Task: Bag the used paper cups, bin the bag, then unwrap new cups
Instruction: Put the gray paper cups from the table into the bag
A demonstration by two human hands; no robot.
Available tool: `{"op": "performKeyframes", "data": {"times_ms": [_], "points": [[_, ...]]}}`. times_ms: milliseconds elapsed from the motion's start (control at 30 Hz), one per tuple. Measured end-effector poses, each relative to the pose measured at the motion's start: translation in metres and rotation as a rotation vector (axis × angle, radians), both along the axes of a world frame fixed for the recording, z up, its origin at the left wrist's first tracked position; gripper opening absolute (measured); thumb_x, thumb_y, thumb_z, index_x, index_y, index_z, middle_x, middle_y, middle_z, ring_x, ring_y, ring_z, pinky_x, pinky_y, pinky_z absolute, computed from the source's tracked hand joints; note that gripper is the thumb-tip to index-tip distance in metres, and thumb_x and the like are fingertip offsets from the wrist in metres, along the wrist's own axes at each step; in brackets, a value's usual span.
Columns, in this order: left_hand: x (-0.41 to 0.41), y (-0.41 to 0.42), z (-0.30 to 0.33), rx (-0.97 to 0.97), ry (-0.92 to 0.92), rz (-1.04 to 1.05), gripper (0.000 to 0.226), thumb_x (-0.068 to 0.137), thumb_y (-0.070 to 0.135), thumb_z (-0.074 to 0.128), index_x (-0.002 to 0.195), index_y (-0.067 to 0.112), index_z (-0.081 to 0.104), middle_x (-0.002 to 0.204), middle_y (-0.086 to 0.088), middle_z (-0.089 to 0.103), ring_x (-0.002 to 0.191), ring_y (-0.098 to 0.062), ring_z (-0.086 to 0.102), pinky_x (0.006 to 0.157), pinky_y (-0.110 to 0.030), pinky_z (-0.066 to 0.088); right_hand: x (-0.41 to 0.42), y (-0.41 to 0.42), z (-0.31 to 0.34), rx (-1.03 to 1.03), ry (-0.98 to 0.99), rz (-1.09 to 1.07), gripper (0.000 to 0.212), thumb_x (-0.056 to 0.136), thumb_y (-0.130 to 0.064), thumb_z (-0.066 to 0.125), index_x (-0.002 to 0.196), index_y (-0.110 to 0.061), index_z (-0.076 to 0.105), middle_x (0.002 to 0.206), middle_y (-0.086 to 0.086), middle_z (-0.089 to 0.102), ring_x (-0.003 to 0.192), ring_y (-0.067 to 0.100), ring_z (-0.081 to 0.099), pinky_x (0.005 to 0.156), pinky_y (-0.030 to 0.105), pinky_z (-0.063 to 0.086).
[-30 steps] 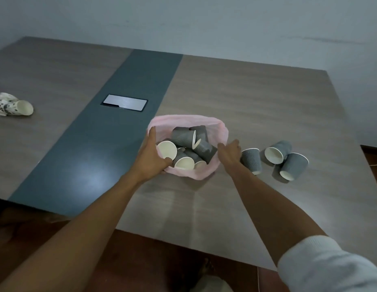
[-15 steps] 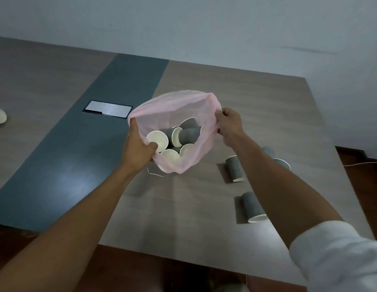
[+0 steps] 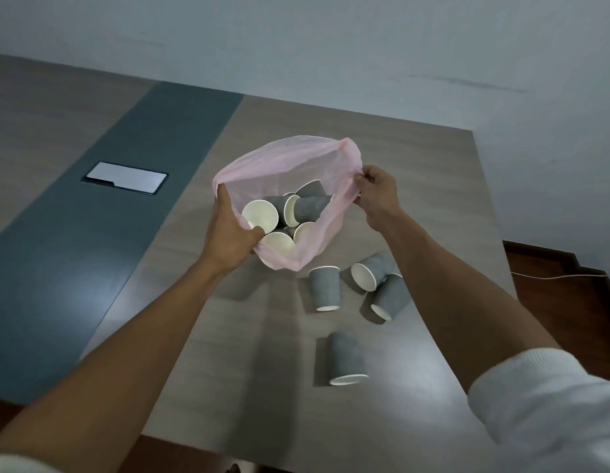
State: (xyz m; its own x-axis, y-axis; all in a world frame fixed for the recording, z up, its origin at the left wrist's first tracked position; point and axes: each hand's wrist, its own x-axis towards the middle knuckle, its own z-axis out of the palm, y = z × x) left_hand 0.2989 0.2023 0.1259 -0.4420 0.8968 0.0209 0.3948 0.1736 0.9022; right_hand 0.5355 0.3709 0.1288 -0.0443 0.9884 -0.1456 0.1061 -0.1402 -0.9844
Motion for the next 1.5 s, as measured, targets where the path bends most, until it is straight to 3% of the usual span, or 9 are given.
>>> {"op": "performKeyframes", "data": {"times_ms": [233, 433, 533, 733, 867, 1000, 1267, 1400, 1500], "points": [[0.038, 0.012, -0.026, -0.085, -0.017, 0.056, 0.110, 0.065, 0.011, 0.075, 0.154, 0.041, 0.017, 0.146, -0.001, 0.046, 0.121, -0.037, 0.057, 0.057, -0.053, 0.065, 0.067, 0.001, -0.041, -0.208, 0.048, 0.225, 0.035, 0.095, -0.002, 0.056, 0.128, -0.014, 0.053, 0.101, 0.004, 0.067, 0.088, 0.015, 0.057, 0.087, 0.030, 0.049], [0.049, 0.011, -0.027, -0.104, -0.051, 0.096, 0.099, 0.075, -0.002, 0.073, 0.152, 0.037, 0.024, 0.140, -0.004, 0.048, 0.113, -0.038, 0.061, 0.054, -0.051, 0.065, 0.105, -0.035, -0.088, -0.209, -0.928, 0.481, 0.082, 0.067, -0.049, 0.079, 0.135, -0.014, 0.050, 0.133, 0.010, 0.057, 0.122, 0.032, 0.056, 0.101, 0.045, 0.047], [0.053, 0.006, -0.025, -0.112, -0.032, 0.077, 0.096, 0.075, 0.004, 0.071, 0.149, 0.045, 0.026, 0.138, -0.002, 0.050, 0.109, -0.039, 0.063, 0.054, -0.052, 0.065, 0.102, -0.057, -0.106, -0.157, -1.209, 0.536, 0.071, 0.077, -0.047, 0.075, 0.134, -0.014, 0.048, 0.136, 0.011, 0.045, 0.128, 0.038, 0.046, 0.103, 0.048, 0.038], [0.044, 0.005, -0.028, -0.193, 0.173, -0.001, 0.094, 0.082, 0.019, 0.067, 0.153, 0.059, 0.020, 0.150, 0.002, 0.048, 0.111, -0.040, 0.061, 0.057, -0.050, 0.065, 0.110, -0.050, -0.110, -0.054, -0.853, 0.206, 0.041, 0.094, -0.001, 0.045, 0.134, 0.003, 0.055, 0.135, 0.027, 0.054, 0.123, 0.046, 0.054, 0.103, 0.044, 0.042], [0.038, 0.004, -0.031, -0.165, 0.418, -0.072, 0.084, 0.086, 0.018, 0.063, 0.159, 0.039, 0.028, 0.161, 0.003, 0.041, 0.128, -0.035, 0.055, 0.095, -0.048, 0.055, 0.119, -0.046, -0.081, -0.037, -0.684, -0.175, 0.030, 0.098, -0.004, 0.040, 0.117, 0.002, 0.063, 0.121, 0.025, 0.066, 0.114, 0.042, 0.060, 0.090, 0.040, 0.045], [0.031, 0.004, -0.029, -0.171, 0.451, -0.103, 0.083, 0.085, 0.012, 0.065, 0.161, 0.031, 0.035, 0.164, 0.004, 0.039, 0.139, -0.030, 0.048, 0.103, -0.044, 0.049, 0.105, -0.050, -0.045, 0.096, -0.347, -0.519, 0.026, 0.104, -0.021, 0.041, 0.102, -0.006, 0.061, 0.099, 0.012, 0.063, 0.095, 0.030, 0.059, 0.075, 0.031, 0.039], [0.018, 0.002, -0.024, -0.174, 0.391, -0.218, 0.094, 0.080, 0.011, 0.070, 0.162, 0.032, 0.028, 0.165, 0.009, 0.035, 0.140, -0.027, 0.047, 0.101, -0.039, 0.047, 0.031, -0.052, -0.044, 0.024, -0.372, 0.116, 0.025, 0.079, -0.016, 0.051, 0.094, -0.024, 0.069, 0.085, 0.004, 0.072, 0.078, 0.030, 0.071, 0.073, 0.047, 0.061], [0.017, 0.004, -0.023, -0.176, 0.385, -0.229, 0.092, 0.079, 0.016, 0.070, 0.158, 0.034, 0.027, 0.160, 0.009, 0.040, 0.130, -0.030, 0.053, 0.097, -0.041, 0.051, 0.033, -0.064, -0.044, -0.090, -0.357, 0.066, 0.020, 0.091, -0.015, 0.046, 0.090, -0.022, 0.064, 0.091, 0.012, 0.074, 0.071, 0.027, 0.073, 0.070, 0.038, 0.057], [0.018, 0.005, -0.022, -0.164, 0.358, -0.229, 0.092, 0.079, 0.016, 0.072, 0.156, 0.038, 0.027, 0.155, 0.005, 0.045, 0.121, -0.030, 0.056, 0.093, -0.041, 0.052, 0.063, -0.068, -0.050, -0.034, -0.546, -0.062, 0.027, 0.093, -0.014, 0.045, 0.106, -0.009, 0.069, 0.110, 0.014, 0.071, 0.095, 0.030, 0.068, 0.083, 0.034, 0.053]]}}
